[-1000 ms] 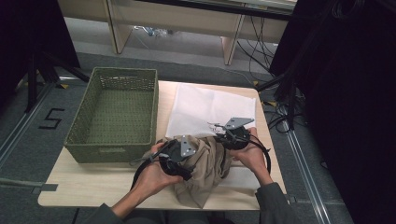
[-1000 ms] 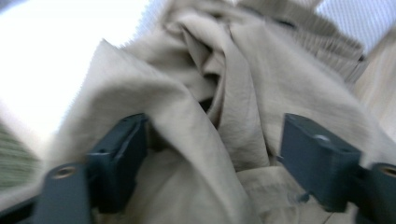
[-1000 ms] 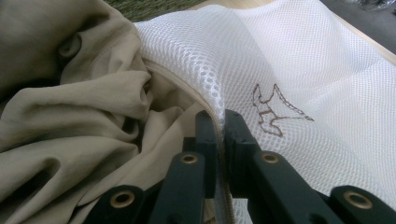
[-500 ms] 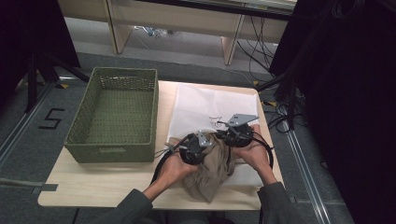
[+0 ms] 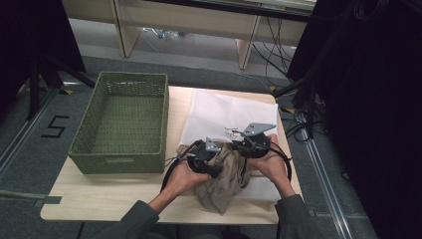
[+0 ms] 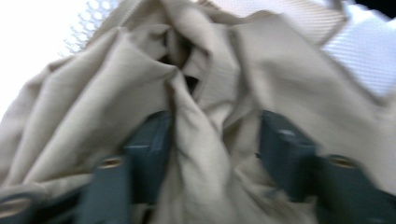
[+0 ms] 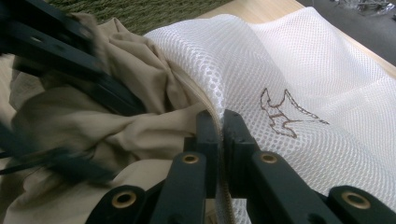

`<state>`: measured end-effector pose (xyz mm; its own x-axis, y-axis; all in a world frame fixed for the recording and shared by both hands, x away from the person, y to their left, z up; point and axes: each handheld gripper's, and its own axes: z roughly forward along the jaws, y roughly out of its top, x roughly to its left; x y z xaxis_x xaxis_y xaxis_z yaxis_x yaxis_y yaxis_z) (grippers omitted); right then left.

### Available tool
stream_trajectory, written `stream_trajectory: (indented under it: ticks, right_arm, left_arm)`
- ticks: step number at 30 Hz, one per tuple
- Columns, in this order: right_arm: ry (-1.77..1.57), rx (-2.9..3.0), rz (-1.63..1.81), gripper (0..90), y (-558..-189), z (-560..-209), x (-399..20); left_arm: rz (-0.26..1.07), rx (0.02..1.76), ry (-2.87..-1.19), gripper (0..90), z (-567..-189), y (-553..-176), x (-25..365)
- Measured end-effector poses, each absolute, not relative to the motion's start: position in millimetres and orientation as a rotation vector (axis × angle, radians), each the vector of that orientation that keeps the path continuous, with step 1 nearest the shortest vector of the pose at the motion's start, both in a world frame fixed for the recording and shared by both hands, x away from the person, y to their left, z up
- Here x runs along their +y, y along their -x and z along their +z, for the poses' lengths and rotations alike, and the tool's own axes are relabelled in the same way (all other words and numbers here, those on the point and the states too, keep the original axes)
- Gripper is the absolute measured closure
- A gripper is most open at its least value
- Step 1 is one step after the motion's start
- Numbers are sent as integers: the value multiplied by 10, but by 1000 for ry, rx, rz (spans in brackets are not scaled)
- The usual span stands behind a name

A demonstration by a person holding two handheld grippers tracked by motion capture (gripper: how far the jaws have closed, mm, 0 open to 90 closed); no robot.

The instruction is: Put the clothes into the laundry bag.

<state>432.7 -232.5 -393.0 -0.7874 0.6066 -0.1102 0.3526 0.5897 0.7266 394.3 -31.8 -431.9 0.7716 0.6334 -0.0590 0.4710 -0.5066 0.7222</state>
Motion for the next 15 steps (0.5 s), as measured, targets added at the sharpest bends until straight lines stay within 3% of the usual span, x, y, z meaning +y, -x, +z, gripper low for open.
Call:
stream_trajectory:
  ticks: [2, 6, 13, 15]
  right_arm:
    - [-786, 2471, 1019, 872, -4318, -3934, -2318]
    - [-789, 2471, 1021, 870, -4316, -3933, -2315]
    - [-801, 2484, 1002, 868, -4317, -3959, -2296]
    - [-782, 2484, 1003, 868, -4318, -3957, -2289]
  left_arm:
    - [314, 806, -2215, 273, -4266, -3855, -264]
    - [222, 810, -2221, 175, -4260, -3644, -114]
    - [230, 813, -2297, 171, -4561, -3557, -94]
    - [227, 803, -2312, 219, -4645, -3611, -207]
